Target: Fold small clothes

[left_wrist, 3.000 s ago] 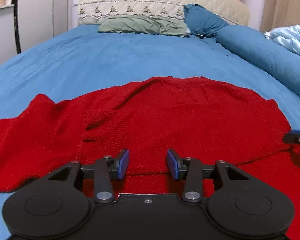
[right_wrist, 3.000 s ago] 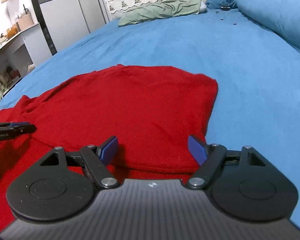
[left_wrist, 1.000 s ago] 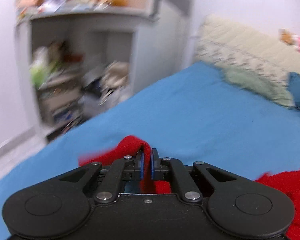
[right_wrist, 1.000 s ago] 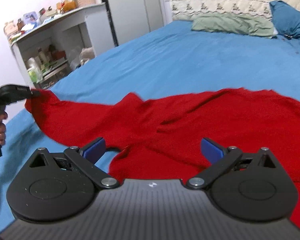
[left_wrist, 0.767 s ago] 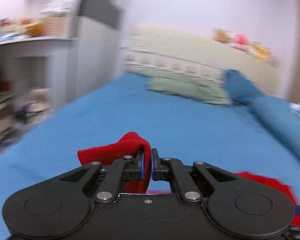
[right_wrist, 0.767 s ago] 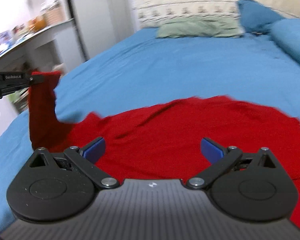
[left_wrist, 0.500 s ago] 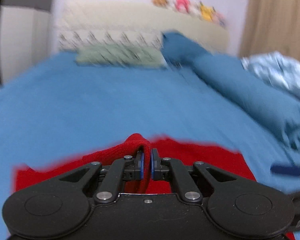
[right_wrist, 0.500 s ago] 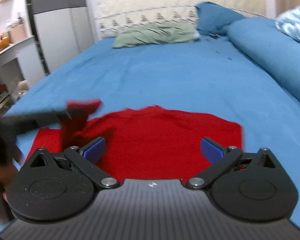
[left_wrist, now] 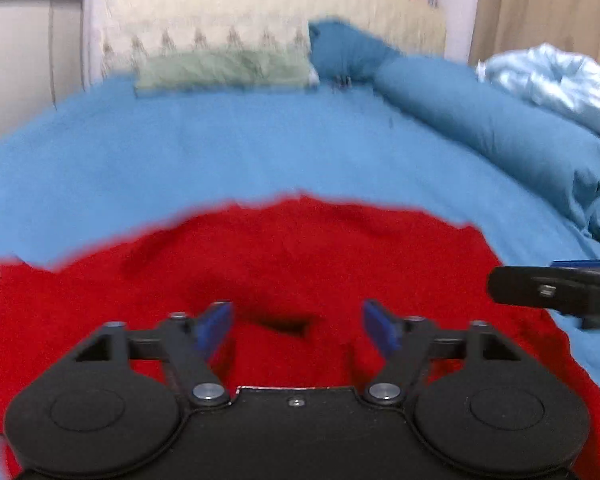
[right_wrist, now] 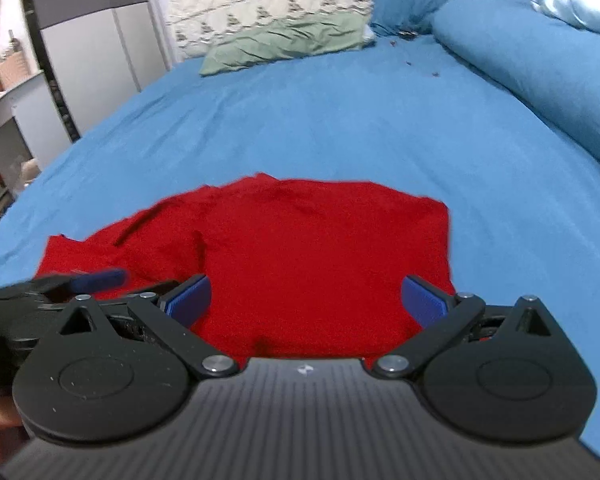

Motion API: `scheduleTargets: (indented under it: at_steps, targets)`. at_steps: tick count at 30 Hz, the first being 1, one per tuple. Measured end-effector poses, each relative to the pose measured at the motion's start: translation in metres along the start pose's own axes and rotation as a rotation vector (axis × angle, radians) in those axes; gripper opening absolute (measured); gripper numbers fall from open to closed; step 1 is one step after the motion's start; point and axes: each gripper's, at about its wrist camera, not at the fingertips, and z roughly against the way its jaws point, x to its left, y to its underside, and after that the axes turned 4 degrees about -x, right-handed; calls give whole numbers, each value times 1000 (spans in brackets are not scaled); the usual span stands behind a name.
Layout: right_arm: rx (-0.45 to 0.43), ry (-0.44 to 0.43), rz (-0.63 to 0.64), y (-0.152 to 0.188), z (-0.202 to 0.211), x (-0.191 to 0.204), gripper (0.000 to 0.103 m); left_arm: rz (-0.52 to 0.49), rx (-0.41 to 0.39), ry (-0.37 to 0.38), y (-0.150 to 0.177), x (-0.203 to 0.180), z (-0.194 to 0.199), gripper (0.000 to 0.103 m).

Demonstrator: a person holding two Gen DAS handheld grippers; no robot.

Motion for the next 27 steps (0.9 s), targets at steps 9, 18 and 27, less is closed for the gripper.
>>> scheduleTargets:
  at_steps: [9, 18, 27]
  targets:
    - [85, -92, 385, 1, -40, 95, 103, 35, 28, -194, 37, 81, 80, 92]
    - [154, -53, 562, 17, -120, 154, 29, 46, 74, -279, 77, 104, 72, 91]
    - [47, -100, -70, 24, -76, 43, 37, 117, 59, -295, 83, 122, 64, 91]
